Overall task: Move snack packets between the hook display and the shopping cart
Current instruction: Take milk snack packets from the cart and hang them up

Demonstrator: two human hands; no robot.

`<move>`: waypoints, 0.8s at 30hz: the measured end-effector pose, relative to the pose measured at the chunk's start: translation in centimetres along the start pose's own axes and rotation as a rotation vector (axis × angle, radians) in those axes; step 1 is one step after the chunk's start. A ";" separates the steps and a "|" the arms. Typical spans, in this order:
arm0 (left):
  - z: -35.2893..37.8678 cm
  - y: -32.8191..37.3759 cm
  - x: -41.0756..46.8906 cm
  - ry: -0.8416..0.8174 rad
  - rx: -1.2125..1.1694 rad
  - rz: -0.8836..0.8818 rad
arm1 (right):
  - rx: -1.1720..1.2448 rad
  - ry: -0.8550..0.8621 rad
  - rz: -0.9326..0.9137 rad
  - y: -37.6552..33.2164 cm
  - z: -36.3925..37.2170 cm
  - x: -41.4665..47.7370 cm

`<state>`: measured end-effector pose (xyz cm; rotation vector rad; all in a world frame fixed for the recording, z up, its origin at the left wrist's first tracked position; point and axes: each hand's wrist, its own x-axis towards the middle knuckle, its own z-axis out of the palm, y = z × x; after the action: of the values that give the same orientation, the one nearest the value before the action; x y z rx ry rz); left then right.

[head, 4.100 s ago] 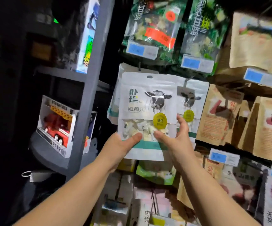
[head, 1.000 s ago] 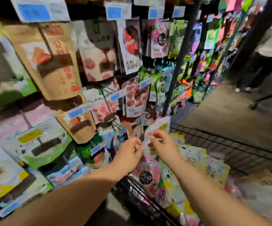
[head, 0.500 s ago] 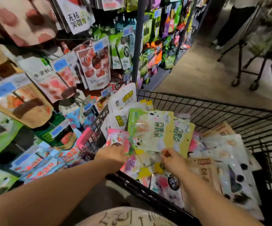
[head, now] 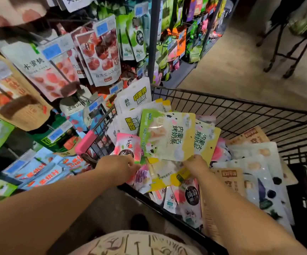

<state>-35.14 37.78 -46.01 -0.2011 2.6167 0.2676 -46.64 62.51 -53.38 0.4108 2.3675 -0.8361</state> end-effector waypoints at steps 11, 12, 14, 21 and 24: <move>0.1 -0.1 0.0 0.057 0.034 0.001 | 0.238 0.042 0.077 -0.5 1.4 2.5; 0.1 -0.1 0.0 0.057 0.025 0.000 | 0.270 0.055 0.053 -0.5 1.5 2.4; 0.1 -0.1 -0.1 0.051 0.014 0.001 | 0.378 0.082 -0.004 -0.8 1.5 2.1; 0.4 -0.1 0.1 0.019 0.049 -0.002 | 0.780 0.316 -0.195 -3.9 -3.9 -2.0; 0.1 0.0 -0.2 -0.006 0.049 0.003 | 0.799 0.348 -0.378 -5.5 -6.6 -4.1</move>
<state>-34.92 37.78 -46.02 -0.1788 2.6143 0.2049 -48.80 62.24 -44.13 0.4442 2.3534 -2.0447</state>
